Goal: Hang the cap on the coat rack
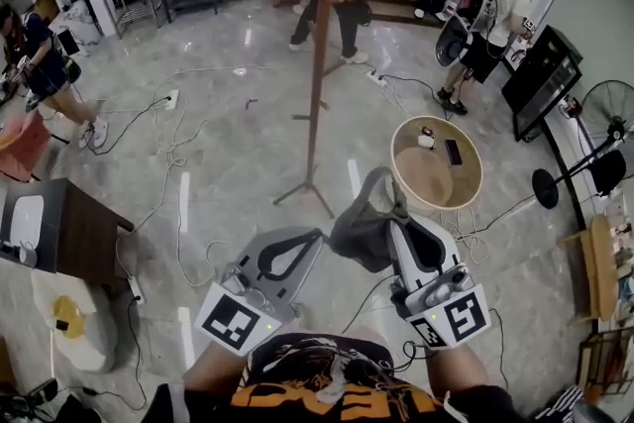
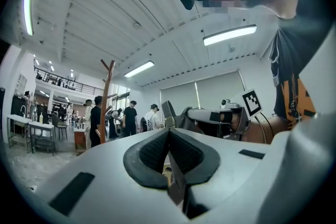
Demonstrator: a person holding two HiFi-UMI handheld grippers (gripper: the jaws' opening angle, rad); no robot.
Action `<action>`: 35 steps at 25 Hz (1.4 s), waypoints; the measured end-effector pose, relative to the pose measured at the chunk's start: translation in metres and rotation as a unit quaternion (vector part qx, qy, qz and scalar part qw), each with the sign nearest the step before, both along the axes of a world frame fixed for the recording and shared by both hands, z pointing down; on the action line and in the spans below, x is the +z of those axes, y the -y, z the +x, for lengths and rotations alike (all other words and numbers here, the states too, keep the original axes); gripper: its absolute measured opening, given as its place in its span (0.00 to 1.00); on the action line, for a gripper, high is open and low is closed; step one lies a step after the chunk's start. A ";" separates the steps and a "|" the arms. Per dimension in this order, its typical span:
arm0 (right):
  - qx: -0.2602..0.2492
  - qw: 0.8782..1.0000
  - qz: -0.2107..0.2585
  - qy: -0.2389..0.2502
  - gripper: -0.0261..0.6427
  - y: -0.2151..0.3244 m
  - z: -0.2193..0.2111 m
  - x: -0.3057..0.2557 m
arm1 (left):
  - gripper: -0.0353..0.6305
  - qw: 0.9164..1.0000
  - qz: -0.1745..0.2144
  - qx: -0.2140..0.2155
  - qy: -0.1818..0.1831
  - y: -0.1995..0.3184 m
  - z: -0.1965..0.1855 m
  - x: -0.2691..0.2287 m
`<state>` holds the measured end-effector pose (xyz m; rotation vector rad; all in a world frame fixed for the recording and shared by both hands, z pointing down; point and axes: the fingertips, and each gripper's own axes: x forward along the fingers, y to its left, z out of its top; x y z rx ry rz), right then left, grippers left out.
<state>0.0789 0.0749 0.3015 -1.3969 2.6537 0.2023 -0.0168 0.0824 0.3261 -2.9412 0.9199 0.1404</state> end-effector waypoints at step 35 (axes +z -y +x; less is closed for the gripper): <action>-0.101 0.994 0.035 0.010 0.12 0.339 0.047 -0.029 | 0.09 0.996 -0.005 -0.091 0.019 0.321 0.055 -0.015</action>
